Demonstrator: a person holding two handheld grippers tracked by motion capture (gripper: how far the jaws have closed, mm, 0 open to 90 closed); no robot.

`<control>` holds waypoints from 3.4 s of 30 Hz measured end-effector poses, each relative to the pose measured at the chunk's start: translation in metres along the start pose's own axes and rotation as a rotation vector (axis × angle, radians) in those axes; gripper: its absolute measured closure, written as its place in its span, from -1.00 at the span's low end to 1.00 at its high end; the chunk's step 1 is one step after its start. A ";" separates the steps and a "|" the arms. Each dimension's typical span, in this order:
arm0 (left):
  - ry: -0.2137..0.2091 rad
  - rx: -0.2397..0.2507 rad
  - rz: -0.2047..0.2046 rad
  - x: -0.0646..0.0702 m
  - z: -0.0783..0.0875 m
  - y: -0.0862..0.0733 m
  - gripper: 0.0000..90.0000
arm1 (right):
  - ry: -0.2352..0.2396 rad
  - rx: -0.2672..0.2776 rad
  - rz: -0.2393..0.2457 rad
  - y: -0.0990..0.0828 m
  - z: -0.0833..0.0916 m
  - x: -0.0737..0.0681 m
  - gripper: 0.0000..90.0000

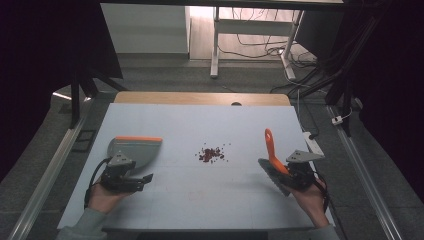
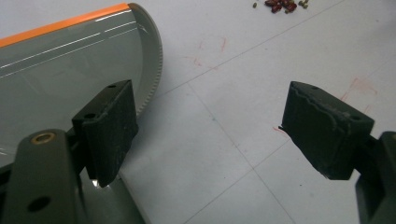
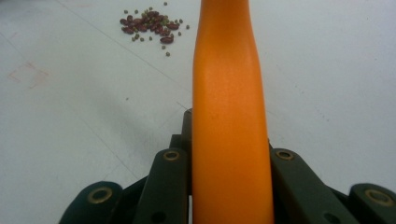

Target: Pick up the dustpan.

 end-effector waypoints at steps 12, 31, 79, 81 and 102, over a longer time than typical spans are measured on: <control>0.015 0.017 0.007 -0.002 0.007 0.004 -0.56 | -0.002 0.010 0.007 0.003 -0.001 0.002 0.70; 0.038 0.011 0.007 0.011 0.016 0.026 -0.57 | -0.003 0.026 0.008 0.009 -0.005 0.006 0.70; 0.205 -0.213 0.247 -0.058 0.035 -0.020 -0.67 | -0.010 0.002 0.026 0.006 -0.010 0.002 0.70; 0.204 -0.227 0.254 -0.058 0.031 -0.024 -0.68 | -0.011 0.000 0.026 0.006 -0.010 0.003 0.70; 0.168 -0.278 0.326 -0.055 0.002 -0.045 -0.58 | -0.007 0.003 0.031 0.007 -0.011 0.000 0.70</control>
Point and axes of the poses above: each handheld gripper's, and its own axes: z roughly backward along the jaws, y roughly out of its top, x roughly to its right, the point moved 10 cm from there along -z, roughly forward along the jaws, and after that the axes turned 11 degrees about x, right-handed, at the moved point
